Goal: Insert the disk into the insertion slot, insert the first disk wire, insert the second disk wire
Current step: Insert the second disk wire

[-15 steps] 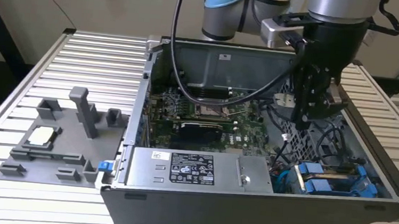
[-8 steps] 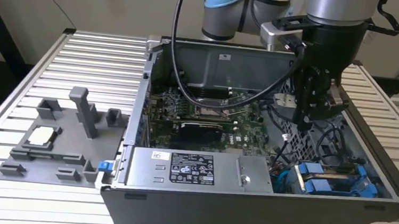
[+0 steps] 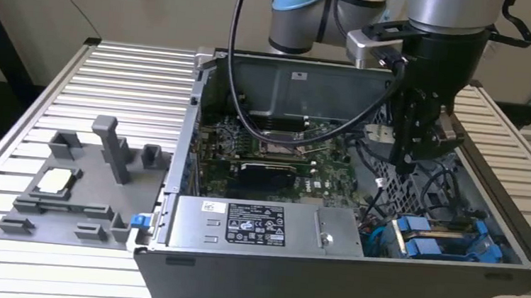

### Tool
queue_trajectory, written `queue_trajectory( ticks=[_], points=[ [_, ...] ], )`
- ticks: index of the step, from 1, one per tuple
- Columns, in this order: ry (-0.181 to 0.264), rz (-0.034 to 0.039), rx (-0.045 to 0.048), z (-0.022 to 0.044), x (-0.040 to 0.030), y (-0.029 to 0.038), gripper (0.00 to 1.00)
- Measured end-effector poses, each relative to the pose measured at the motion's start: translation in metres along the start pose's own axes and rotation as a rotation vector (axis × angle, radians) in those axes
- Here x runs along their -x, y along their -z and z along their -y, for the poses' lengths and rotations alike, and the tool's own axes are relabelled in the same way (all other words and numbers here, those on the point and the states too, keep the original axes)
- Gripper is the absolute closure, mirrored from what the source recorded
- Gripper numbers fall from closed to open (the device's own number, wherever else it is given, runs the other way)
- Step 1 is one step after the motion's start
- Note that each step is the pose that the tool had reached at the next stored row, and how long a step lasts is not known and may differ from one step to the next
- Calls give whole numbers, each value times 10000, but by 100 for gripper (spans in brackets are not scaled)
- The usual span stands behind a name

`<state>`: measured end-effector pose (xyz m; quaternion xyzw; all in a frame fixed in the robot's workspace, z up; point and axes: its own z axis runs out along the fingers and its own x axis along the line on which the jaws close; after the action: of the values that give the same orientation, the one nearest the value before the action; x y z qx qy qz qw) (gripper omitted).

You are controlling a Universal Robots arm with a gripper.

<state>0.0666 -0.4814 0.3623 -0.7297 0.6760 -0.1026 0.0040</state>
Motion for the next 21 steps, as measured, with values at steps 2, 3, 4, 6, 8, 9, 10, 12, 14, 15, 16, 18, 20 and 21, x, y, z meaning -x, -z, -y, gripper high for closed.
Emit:
queue_trajectory(
  ticks=[2, 3, 4, 6, 8, 9, 10, 12, 14, 15, 16, 18, 20, 21],
  points=[
    [0, 0, 0, 0, 0, 0, 76],
    [0, 0, 0, 0, 0, 0, 83],
    [0, 0, 0, 0, 0, 0, 83],
    [0, 0, 0, 0, 0, -1, 83],
    [0, 0, 0, 0, 0, -1, 84],
    [0, 0, 0, 0, 0, -1, 84],
    [0, 0, 0, 0, 0, -1, 84],
    [0, 0, 0, 0, 0, -1, 84],
    [0, 0, 0, 0, 0, -1, 84],
    [0, 0, 0, 0, 0, -1, 84],
    [0, 0, 0, 0, 0, -2, 84],
    [-1, 3, -1, -1, -5, -4, 84],
    [2, 3, 14, 9, -40, -10, 84],
    [3, 4, 28, 16, -64, -14, 84]
  ],
)
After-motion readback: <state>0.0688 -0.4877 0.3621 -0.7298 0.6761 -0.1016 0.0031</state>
